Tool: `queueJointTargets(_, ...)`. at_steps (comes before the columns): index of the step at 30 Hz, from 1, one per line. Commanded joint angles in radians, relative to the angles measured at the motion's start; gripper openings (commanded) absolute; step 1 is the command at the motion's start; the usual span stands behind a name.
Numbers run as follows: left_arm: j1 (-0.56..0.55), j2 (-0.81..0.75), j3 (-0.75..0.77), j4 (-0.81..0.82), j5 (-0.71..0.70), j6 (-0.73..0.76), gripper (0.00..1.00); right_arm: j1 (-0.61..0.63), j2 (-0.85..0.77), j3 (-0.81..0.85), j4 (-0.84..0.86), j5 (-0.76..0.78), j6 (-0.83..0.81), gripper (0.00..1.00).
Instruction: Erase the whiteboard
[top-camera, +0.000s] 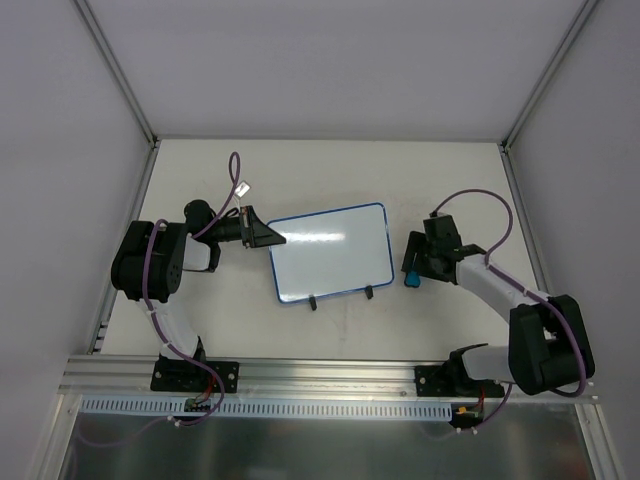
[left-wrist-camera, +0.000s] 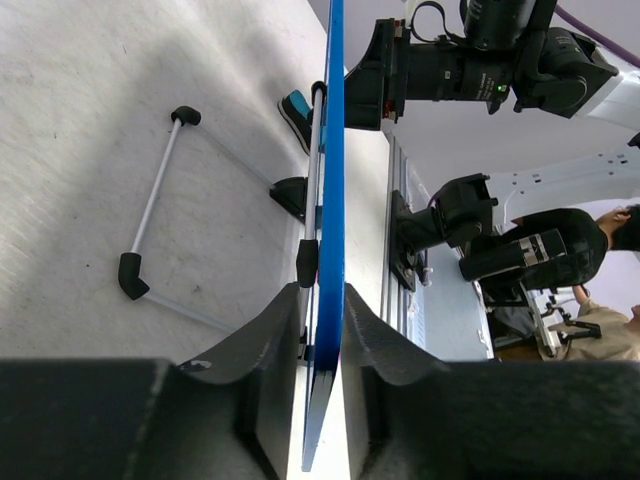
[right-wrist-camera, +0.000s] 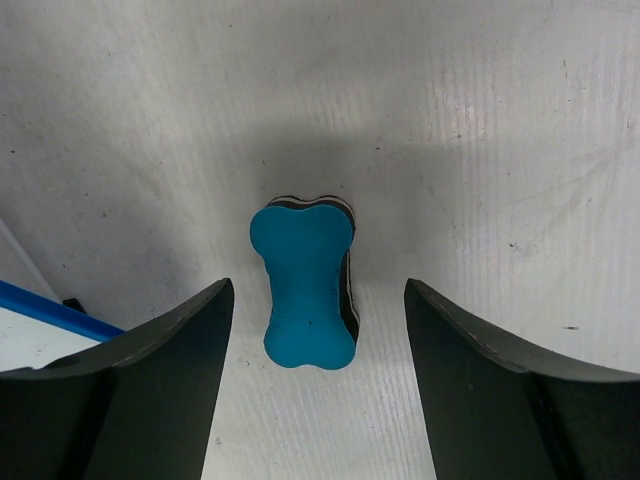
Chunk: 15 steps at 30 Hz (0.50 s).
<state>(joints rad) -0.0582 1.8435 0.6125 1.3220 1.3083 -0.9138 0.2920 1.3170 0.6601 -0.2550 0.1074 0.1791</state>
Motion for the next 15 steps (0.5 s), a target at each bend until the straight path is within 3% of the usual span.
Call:
queueJointTargets(1,0.0,-0.018,0.003,0.359,0.034,0.015,0.23,-0.004,-0.044,0.036,0.002,0.014,-0.015,0.73)
queueJointTargets(13,0.009,-0.029,-0.013,0.359,0.016,0.042,0.38,-0.005,-0.136,0.035,-0.024,0.018,-0.03,0.73)
queueJointTargets(15,0.024,-0.035,-0.025,0.359,-0.001,0.049,0.46,-0.005,-0.148,0.039,-0.027,0.018,-0.033,0.73)
